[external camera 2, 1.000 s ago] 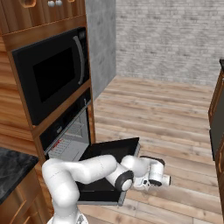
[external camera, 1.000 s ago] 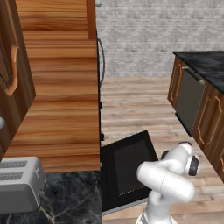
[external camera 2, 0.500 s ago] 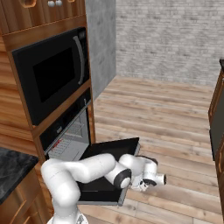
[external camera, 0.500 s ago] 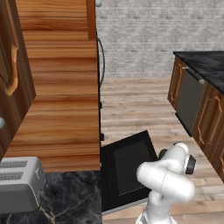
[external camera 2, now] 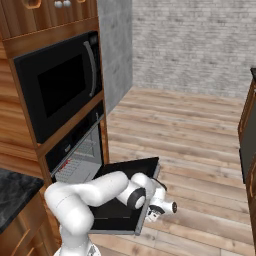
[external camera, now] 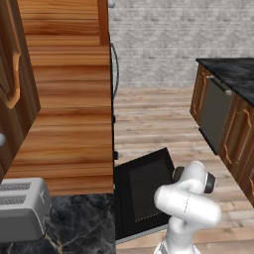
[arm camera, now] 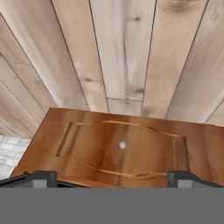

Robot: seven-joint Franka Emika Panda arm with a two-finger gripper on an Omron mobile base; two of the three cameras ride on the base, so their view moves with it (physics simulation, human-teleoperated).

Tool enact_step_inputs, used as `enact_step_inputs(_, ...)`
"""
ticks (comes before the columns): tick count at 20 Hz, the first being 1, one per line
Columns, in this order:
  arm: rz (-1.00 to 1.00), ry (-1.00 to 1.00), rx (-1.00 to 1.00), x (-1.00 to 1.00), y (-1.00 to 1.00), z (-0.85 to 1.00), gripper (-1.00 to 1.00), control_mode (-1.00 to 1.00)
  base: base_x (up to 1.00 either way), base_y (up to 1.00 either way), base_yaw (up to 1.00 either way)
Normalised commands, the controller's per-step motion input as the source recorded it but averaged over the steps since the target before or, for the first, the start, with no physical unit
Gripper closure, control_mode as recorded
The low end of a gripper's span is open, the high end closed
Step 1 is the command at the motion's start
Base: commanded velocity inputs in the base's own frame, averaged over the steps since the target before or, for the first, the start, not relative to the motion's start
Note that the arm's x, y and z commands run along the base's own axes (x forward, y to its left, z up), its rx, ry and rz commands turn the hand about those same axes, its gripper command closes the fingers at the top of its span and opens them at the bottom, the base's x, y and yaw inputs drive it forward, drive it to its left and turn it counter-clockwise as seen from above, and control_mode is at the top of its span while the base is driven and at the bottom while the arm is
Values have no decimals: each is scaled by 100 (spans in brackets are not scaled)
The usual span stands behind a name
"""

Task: Place the fish on the rack of the oven, and slide the rack back inside. Close the oven door.

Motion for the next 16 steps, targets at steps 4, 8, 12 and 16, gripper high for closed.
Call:
enact_step_inputs(4, 8, -8, 23, -23, 28, 61, -100, -100, 0, 0, 0)
enact_step_inputs(8, 2, -13, 15, -54, 29, 100, -100, -100, 0, 0, 0)
enact_step_inputs(12, 1, -13, 12, -52, 54, 100, -100, -100, 0, 0, 0)
enact_step_inputs(16, 0, -16, 7, -23, 94, 100, -100, -100, 0, 0, 0)
